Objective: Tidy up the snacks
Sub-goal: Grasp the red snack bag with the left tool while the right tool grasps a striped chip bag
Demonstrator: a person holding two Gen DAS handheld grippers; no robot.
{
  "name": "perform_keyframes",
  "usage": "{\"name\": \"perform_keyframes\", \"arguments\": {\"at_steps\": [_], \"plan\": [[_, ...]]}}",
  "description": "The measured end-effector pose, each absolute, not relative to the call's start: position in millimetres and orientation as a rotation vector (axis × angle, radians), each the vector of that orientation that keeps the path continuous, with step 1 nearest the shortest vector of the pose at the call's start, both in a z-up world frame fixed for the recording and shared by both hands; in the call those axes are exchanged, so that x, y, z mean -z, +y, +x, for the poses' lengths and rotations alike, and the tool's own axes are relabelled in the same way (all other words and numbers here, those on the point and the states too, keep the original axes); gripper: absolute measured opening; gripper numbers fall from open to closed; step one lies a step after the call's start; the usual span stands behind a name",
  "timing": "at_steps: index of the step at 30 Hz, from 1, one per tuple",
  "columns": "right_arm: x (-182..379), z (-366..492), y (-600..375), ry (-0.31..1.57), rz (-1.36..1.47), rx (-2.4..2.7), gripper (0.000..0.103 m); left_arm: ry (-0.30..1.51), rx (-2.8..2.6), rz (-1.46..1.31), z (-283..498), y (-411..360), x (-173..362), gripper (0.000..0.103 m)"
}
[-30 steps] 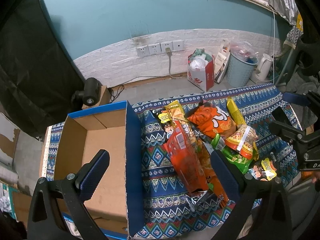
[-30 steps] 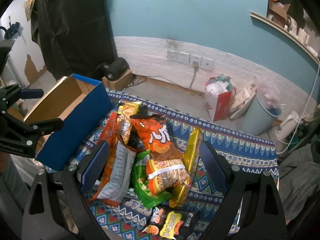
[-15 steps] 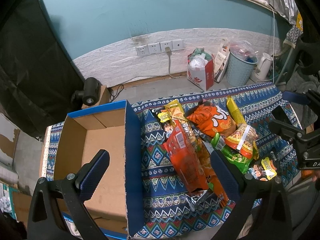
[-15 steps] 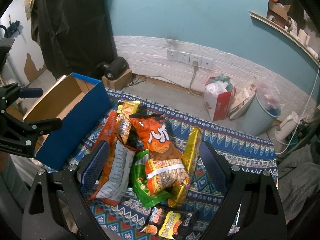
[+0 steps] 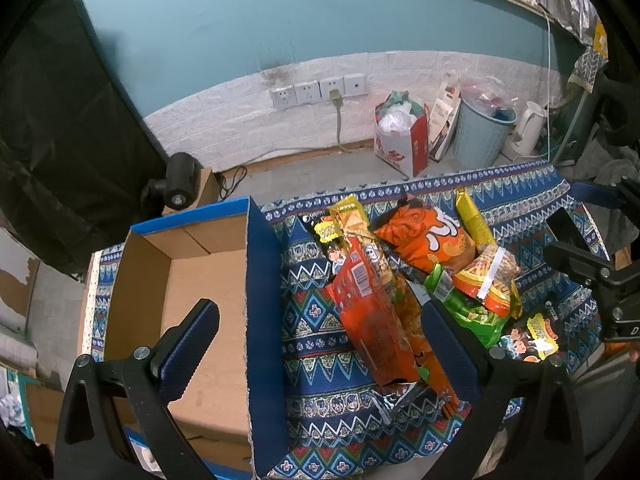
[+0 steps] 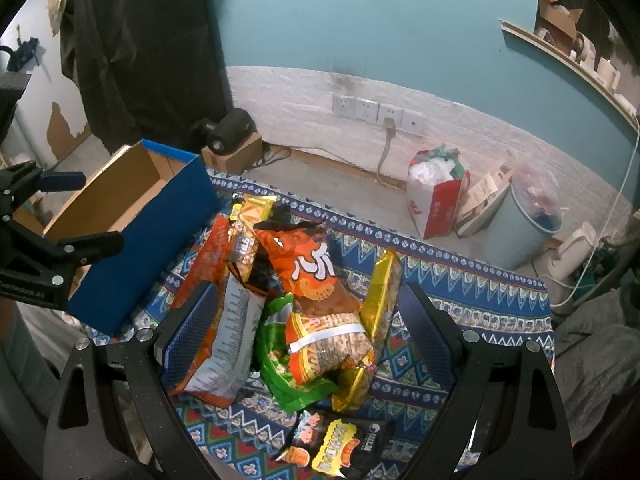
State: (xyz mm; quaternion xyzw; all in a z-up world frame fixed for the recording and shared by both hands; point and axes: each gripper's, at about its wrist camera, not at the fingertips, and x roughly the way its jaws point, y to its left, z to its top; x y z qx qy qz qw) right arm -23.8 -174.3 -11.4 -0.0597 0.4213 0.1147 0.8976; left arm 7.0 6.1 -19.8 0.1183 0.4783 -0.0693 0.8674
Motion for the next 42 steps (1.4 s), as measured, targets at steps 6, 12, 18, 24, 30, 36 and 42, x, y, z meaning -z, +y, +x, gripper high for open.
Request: {"name": "perform_keyframes", "arguments": {"at_steps": [6, 12, 18, 24, 30, 36, 42], "plan": [[25.5, -15.6, -180.9, 0.906, -0.137, -0.218, 0.09, 1.073, 0.158, 0.215, 20.9, 7.6, 42.2, 0.102], [41.1, -0.3, -195.6, 0.965, -0.144, -0.181, 0.09, 1.152, 0.151, 0.214, 34.7, 2.0, 69.5, 0.102], [70.3, 8.6, -210.0, 1.129, -0.101, -0.177, 0.09, 1.24, 0.163, 0.193, 47.2, -5.7, 95.3, 0.102], [98.3, 16.3, -210.7, 1.182, -0.087, -0.207, 0.09, 1.31, 0.165, 0.194, 55.8, -12.5, 119.3, 0.102], [119.0, 21.9, -205.4, 1.221, -0.123, -0.232, 0.09, 1.329, 0.165, 0.212, 60.9, -15.6, 133.6, 0.102], [136.0, 28.7, -203.9, 1.267, -0.128, -0.243, 0.09, 1.354, 0.18, 0.183, 67.0, -13.2, 146.1, 0.102], [155.1, 35.9, -202.6, 1.3, -0.138, -0.265, 0.09, 1.389, 0.226, 0.093, 73.2, -3.6, 156.0, 0.079]]}}
